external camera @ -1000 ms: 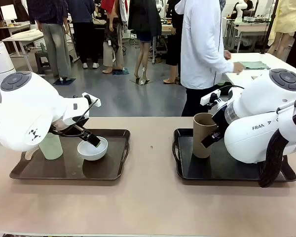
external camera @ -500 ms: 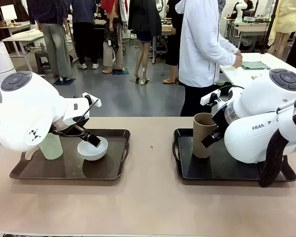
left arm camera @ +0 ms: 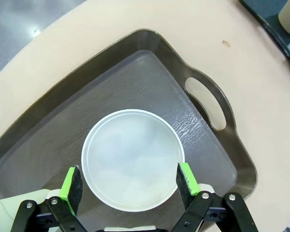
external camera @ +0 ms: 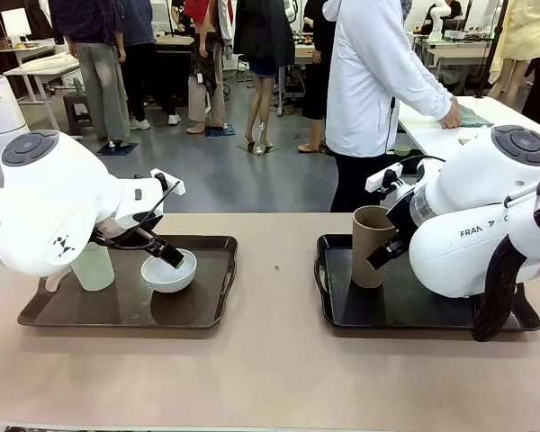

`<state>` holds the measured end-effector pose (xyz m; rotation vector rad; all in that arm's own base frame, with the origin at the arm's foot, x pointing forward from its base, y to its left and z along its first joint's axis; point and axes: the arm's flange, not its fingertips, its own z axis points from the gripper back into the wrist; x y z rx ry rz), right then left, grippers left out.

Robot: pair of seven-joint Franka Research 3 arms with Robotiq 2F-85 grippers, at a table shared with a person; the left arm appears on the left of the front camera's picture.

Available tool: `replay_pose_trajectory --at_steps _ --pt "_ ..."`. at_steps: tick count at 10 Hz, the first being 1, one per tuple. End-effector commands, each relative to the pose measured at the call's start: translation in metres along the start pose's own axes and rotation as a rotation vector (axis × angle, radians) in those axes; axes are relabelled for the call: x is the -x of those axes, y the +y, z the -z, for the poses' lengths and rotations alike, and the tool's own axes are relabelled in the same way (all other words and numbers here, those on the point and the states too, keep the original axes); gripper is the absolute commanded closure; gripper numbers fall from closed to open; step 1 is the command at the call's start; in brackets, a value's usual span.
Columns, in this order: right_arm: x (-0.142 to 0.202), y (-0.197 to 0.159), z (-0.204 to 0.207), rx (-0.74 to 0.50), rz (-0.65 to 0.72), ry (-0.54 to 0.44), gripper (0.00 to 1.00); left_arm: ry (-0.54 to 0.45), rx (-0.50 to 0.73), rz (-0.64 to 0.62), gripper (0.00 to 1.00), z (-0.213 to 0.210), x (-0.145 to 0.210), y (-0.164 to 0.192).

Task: Set up a tray with a mat and arrange the tableware.
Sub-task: Pick up the Picnic Bowl and Reusable plastic cup from the Handle tray in front of the human's position and hold them in the air.

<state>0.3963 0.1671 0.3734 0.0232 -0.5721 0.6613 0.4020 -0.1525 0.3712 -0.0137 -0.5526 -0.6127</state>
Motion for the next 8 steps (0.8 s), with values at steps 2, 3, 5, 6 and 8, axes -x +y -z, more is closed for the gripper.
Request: replay_pose_trajectory --at_steps 2,3,5,6,8 --pt "0.0 0.0 0.0 0.0 0.0 0.0 0.0 0.0 0.0 0.0 0.0 0.0 0.0 0.0" --pt "-0.005 -0.021 0.001 0.058 0.258 0.129 0.0 0.086 0.107 -0.075 0.0 -0.015 0.01 0.028" --pt "0.038 -0.016 -0.057 0.105 0.318 0.267 0.0 0.134 0.171 -0.144 0.0 -0.067 0.058 0.03" --pt "0.067 -0.018 -0.088 0.118 0.421 0.397 0.0 0.21 0.259 -0.208 0.0 -0.086 0.083 0.028" --pt "0.123 -0.016 -0.132 0.025 0.541 0.591 0.0 0.386 0.342 -0.285 0.0 -0.127 0.118 0.016"
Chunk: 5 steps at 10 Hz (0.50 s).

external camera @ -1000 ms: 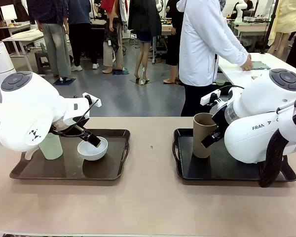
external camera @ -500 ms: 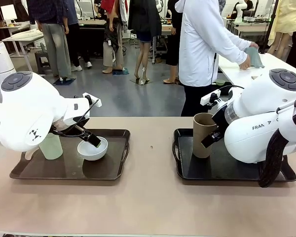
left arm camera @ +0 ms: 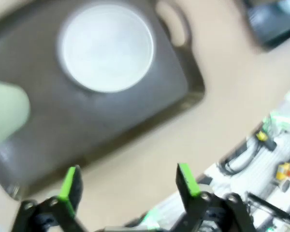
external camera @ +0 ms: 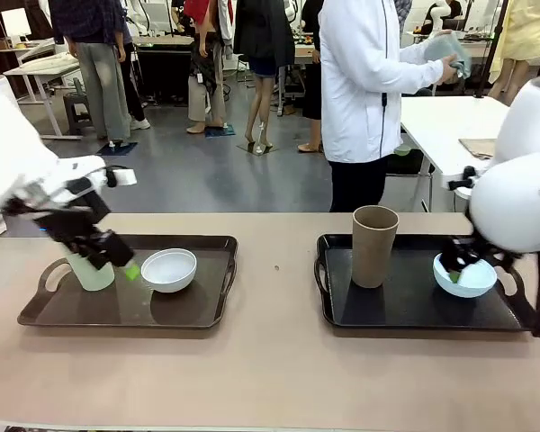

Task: Set up a tray with a mat and arrange the tableware.
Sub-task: Pick up the Picnic Bowl and Reusable plastic cup from the Handle tray in front of the human's position and hold them in the air.

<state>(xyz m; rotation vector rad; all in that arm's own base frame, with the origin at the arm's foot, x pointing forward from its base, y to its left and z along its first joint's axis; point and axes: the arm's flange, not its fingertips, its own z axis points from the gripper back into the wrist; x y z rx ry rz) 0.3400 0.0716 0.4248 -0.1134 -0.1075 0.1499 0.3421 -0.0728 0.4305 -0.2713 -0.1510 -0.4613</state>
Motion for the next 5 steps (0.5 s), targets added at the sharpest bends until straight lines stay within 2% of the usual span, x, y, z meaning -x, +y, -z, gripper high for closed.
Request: replay_pose_trajectory --at_steps 1,2,3,4,5 --pt "0.098 -0.001 -0.005 -0.128 0.01 0.162 0.0 0.128 0.034 -0.074 0.0 -0.013 0.094 -0.024" --pt "0.097 0.01 -0.007 -0.118 -0.026 0.099 0.0 0.098 -0.038 -0.129 0.0 -0.022 0.103 -0.028" --pt "0.027 -0.003 -0.014 -0.04 0.012 0.105 0.0 0.077 0.035 -0.039 0.0 -0.018 0.024 -0.003" --pt "0.027 -0.003 -0.014 -0.04 0.012 0.105 0.0 0.077 0.035 -0.039 0.0 -0.018 0.024 -0.003" --pt "0.049 0.003 -0.034 -0.077 -0.003 0.141 0.0 0.111 0.021 -0.087 0.0 -0.043 0.048 -0.011"
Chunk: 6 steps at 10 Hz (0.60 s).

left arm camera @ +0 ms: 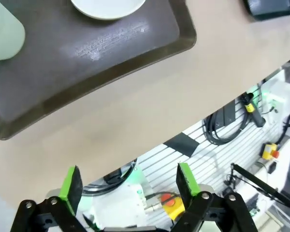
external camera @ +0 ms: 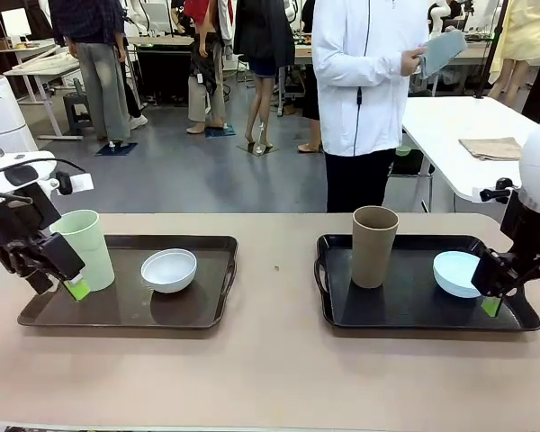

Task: Set up a tray with a mat and arrange the tableware.
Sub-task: Pick up the Picnic Bowl and Reusable plastic cup from the Handle tray in front of the human's position and hold them in the air.

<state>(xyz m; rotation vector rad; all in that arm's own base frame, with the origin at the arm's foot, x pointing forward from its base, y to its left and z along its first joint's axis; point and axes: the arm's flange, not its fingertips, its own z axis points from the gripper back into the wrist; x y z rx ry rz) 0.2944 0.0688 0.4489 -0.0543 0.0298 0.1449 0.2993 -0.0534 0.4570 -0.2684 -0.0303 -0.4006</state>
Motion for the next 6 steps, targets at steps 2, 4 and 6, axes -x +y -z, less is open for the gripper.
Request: replay_pose_trajectory --at_steps 2,4,6 --pt "-0.037 -0.025 -0.013 -0.609 -0.145 0.126 0.0 -0.216 0.379 0.155 0.0 -0.024 -0.022 0.024" --pt "-0.031 -0.088 -0.014 -1.148 -0.179 0.098 0.0 -0.506 0.744 0.246 0.0 -0.022 -0.007 0.054" --pt "-0.01 -0.111 0.0 -1.408 -0.275 0.022 0.0 -0.578 1.034 0.29 0.0 -0.006 0.0 0.066"
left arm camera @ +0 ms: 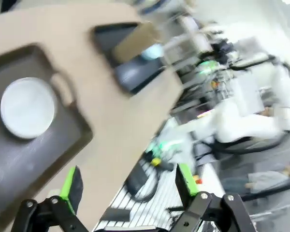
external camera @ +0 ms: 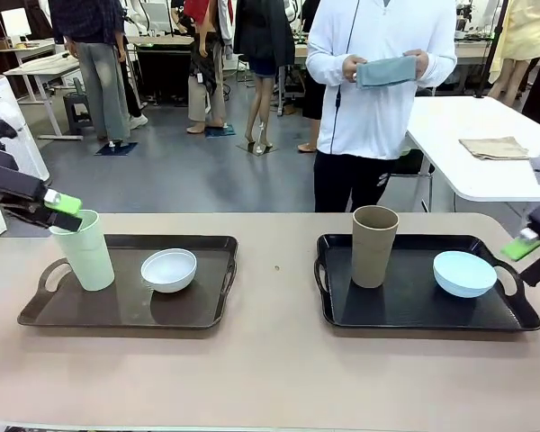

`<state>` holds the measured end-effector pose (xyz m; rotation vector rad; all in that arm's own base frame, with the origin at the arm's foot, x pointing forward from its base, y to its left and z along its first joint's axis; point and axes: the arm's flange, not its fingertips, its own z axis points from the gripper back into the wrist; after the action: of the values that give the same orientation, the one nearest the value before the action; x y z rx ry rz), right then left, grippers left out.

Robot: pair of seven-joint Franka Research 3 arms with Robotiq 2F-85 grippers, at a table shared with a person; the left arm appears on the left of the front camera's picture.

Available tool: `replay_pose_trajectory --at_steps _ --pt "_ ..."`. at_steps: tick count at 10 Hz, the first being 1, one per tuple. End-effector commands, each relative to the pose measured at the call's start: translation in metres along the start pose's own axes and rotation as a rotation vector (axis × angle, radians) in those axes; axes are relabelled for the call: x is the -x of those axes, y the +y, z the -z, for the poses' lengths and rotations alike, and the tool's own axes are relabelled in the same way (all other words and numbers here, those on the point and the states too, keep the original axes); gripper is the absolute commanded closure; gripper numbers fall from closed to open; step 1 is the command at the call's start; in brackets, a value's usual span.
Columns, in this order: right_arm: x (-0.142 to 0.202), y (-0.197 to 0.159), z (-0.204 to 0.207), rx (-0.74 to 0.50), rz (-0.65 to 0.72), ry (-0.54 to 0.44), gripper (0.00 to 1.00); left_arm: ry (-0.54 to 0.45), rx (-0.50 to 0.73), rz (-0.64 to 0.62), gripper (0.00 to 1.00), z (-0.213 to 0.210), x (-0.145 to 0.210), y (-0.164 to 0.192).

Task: Set up a tray with a mat and arrange the tableware.
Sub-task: Pick up the Picnic Bowl and Reusable plastic cup from the Handle tray in front of the human's position and hold them in the air.

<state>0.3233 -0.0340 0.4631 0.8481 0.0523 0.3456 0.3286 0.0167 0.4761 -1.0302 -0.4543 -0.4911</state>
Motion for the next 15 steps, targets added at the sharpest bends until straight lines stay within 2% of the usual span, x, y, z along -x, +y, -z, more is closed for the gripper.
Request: replay_pose_trajectory --at_steps 1,3,4,5,8,9,10,11,12,13,14,15 --pt "0.02 -0.02 0.002 -0.66 0.003 -0.084 0.0 -0.096 0.472 0.004 0.0 0.031 0.025 0.025" --pt "0.042 -0.022 0.01 -0.734 0.069 -0.136 0.0 -0.171 0.577 -0.037 0.0 0.045 0.039 0.03" --pt "0.047 -0.014 0.015 -0.695 0.106 -0.139 0.0 -0.159 0.504 -0.15 0.0 0.048 0.044 0.028" --pt "0.039 -0.015 0.003 -0.503 -0.006 -0.073 0.0 -0.196 0.467 0.026 0.0 0.025 0.011 0.021" --pt "0.039 -0.015 0.003 -0.503 -0.006 -0.073 0.0 -0.196 0.467 0.026 0.0 0.025 0.011 0.021" --pt "0.039 -0.015 0.003 -0.503 -0.006 -0.073 0.0 -0.185 0.495 -0.012 0.0 0.031 0.013 0.03" --pt "0.037 -0.009 0.003 -0.532 0.02 -0.072 0.0 -0.112 0.542 -0.122 0.0 0.032 0.016 0.032" --pt "0.04 -0.002 0.002 -0.456 -0.063 -0.157 0.0 -0.04 0.59 -0.282 0.0 0.032 0.018 0.035" --pt "0.044 0.003 -0.001 -0.446 -0.128 -0.192 0.0 -0.009 0.56 -0.38 0.0 0.027 0.021 0.035" --pt "0.047 0.005 -0.004 -0.444 -0.152 -0.228 0.0 0.03 0.529 -0.426 0.0 0.019 0.024 0.029" --pt "0.049 0.003 -0.009 -0.453 -0.134 -0.282 0.0 0.026 0.464 -0.428 0.0 0.009 0.028 0.023" --pt "0.041 0.002 -0.01 -0.457 -0.098 -0.159 0.0 0.027 0.371 -0.409 0.0 0.0 0.03 0.018"
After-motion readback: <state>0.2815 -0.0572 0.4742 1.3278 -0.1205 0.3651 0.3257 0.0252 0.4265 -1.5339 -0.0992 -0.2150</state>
